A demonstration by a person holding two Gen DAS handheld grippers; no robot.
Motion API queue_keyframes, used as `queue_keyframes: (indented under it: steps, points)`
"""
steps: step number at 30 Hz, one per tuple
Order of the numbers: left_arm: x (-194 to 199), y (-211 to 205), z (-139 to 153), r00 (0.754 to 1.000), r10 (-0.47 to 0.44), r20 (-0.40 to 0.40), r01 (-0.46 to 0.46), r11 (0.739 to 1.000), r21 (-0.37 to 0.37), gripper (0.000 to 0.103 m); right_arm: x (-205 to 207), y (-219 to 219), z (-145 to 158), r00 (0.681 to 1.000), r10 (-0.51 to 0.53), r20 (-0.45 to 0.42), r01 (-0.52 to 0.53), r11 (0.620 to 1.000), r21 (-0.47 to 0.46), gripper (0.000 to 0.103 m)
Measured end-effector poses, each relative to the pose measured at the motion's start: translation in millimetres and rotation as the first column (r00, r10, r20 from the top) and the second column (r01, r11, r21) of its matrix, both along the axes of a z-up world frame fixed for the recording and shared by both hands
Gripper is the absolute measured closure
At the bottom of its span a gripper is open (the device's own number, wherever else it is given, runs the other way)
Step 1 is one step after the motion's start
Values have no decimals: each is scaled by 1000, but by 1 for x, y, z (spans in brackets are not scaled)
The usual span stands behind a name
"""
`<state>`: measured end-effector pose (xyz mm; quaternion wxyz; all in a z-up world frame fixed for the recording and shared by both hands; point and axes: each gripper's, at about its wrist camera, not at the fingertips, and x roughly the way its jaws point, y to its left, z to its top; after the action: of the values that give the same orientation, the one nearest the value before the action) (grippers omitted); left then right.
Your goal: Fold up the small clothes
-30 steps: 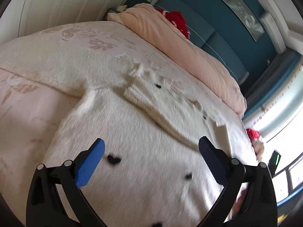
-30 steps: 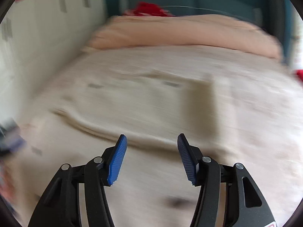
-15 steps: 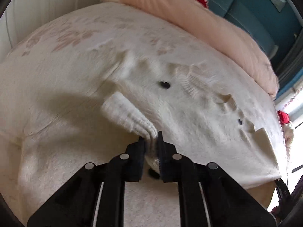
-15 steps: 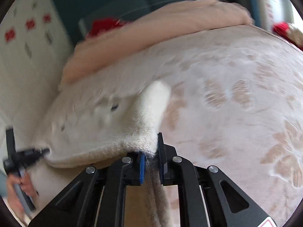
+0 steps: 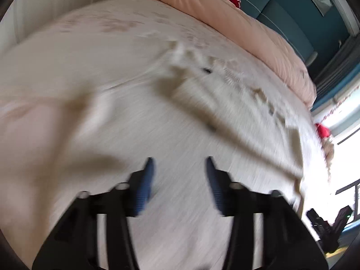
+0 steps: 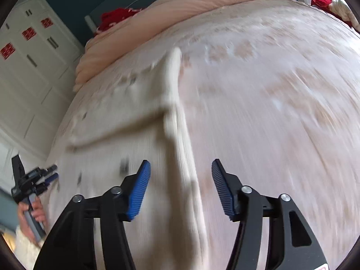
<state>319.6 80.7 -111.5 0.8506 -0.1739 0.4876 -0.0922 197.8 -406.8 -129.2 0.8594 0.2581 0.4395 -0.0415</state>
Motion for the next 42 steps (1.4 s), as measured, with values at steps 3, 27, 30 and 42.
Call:
queue_keyframes:
  steps: [3, 27, 30, 42]
  points:
    - [-71, 42, 6, 998, 58, -7, -58, 996, 74, 27, -59, 20, -15, 997, 39, -70, -39, 999, 13, 42]
    - [-247, 47, 23, 970, -130, -204, 152, 984, 97, 97, -221, 44, 28, 995, 51, -88, -54, 998, -31, 96]
    - [-267, 42, 14, 965, -153, -213, 186, 972, 145, 96, -243, 53, 4, 975, 100, -198, -110, 993, -39, 93]
    - [-143, -24, 106, 984, -101, 148, 82, 988, 129, 56, -96, 4, 59, 999, -24, 47, 31, 986, -166, 62]
